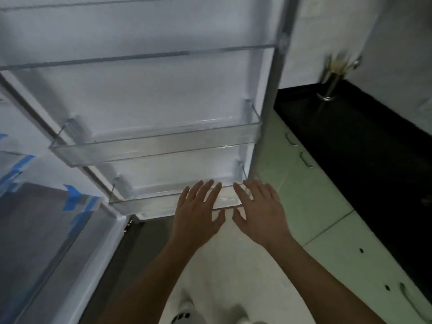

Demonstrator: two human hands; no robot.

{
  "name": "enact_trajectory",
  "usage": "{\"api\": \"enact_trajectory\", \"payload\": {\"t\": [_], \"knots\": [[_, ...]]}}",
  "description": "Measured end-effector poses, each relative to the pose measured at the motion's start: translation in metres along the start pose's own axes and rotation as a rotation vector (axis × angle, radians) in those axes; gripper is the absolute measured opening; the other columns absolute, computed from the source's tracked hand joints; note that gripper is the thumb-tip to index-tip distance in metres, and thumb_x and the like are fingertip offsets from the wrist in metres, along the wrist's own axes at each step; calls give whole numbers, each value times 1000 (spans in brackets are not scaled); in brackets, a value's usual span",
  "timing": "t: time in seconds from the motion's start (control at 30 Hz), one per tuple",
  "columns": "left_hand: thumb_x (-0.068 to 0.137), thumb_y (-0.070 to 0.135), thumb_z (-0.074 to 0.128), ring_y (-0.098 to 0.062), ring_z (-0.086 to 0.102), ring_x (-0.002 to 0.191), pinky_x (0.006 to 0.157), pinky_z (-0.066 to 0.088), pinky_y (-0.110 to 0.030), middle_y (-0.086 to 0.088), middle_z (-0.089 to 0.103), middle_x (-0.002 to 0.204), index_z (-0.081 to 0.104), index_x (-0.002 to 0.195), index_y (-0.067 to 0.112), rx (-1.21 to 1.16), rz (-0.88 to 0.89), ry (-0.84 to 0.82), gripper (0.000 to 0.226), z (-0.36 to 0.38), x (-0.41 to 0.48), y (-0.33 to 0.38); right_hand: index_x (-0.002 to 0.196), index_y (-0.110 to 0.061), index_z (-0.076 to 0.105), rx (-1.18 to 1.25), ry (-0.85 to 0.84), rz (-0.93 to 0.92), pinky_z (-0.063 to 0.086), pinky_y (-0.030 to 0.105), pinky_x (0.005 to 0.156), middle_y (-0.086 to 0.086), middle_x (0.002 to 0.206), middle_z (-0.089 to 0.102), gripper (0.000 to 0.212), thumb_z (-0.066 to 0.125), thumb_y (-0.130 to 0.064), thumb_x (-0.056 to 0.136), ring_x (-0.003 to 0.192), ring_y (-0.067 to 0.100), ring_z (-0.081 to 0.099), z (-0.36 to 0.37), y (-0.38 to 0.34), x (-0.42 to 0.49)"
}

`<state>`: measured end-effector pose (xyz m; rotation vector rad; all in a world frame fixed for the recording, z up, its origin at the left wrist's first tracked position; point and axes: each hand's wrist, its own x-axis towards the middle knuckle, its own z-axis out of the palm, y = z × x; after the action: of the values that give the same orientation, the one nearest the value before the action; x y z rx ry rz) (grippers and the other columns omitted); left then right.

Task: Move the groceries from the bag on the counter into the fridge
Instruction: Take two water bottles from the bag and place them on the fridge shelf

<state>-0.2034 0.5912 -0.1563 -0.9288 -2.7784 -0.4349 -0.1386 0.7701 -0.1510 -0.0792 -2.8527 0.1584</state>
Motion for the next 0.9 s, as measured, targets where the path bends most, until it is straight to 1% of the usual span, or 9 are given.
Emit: {"api": "enact_trajectory", "payload": {"t": [0.13, 0.23, 0.3, 0.37, 0.4, 0.47, 0.63, 0.77, 0.9], "knots": [[86, 52, 57, -26, 49, 135, 114, 36, -50, -2, 54, 145, 51, 142, 23, -89, 214, -30, 63, 18, 20, 44, 138, -17, 59, -93, -1, 281, 44, 54, 110, 13, 132, 65, 63, 43, -47, 86, 127, 35, 58, -19, 35, -47], [85, 48, 57, -27, 51, 131, 107, 41, -51, -3, 56, 141, 52, 140, 21, -146, 391, -63, 62, 24, 29, 76, 139, -18, 58, -152, 20, 474, 42, 54, 110, 13, 132, 65, 62, 42, -48, 87, 127, 35, 58, -31, 44, -84], [85, 48, 54, -28, 51, 129, 106, 41, -50, -3, 56, 141, 51, 141, 21, -166, 508, -106, 62, 28, 29, 97, 139, -18, 57, -183, 45, 594, 41, 54, 111, 13, 133, 64, 60, 46, -47, 87, 128, 35, 57, -38, 42, -109], [86, 49, 53, -27, 50, 130, 107, 40, -49, -2, 55, 142, 49, 142, 22, -178, 625, -153, 63, 32, 25, 112, 140, -18, 56, -218, 53, 720, 41, 55, 112, 13, 134, 63, 59, 55, -45, 87, 130, 35, 56, -43, 33, -136], [86, 50, 52, -26, 49, 131, 108, 40, -49, -1, 54, 143, 47, 143, 22, -183, 683, -177, 64, 34, 21, 118, 141, -18, 55, -231, 55, 787, 41, 55, 112, 13, 135, 62, 60, 60, -44, 86, 131, 35, 55, -46, 27, -150], [86, 51, 51, -25, 47, 133, 109, 39, -48, -1, 52, 145, 45, 145, 23, -209, 791, -221, 65, 39, 9, 128, 141, -17, 54, -258, 65, 922, 41, 56, 112, 13, 136, 61, 61, 62, -42, 86, 132, 36, 54, -50, 11, -177], [86, 51, 47, -25, 46, 135, 111, 38, -47, -1, 51, 146, 43, 145, 23, -282, 1044, -319, 65, 43, -35, 153, 139, -16, 54, -329, 112, 1223, 43, 55, 110, 13, 134, 62, 58, 61, -39, 86, 130, 35, 55, -61, -45, -244], [86, 52, 41, -24, 45, 136, 111, 37, -47, 0, 51, 147, 44, 144, 22, -331, 1236, -379, 65, 37, -79, 181, 140, -17, 53, -386, 132, 1440, 43, 54, 109, 12, 134, 62, 57, 56, -40, 87, 130, 34, 54, -70, -96, -297], [87, 52, 40, -24, 46, 135, 111, 38, -45, -1, 52, 145, 46, 144, 22, -387, 1402, -418, 65, 24, -128, 215, 139, -17, 55, -439, 154, 1643, 44, 52, 108, 12, 132, 64, 59, 60, -41, 85, 128, 33, 56, -79, -139, -349]]}}
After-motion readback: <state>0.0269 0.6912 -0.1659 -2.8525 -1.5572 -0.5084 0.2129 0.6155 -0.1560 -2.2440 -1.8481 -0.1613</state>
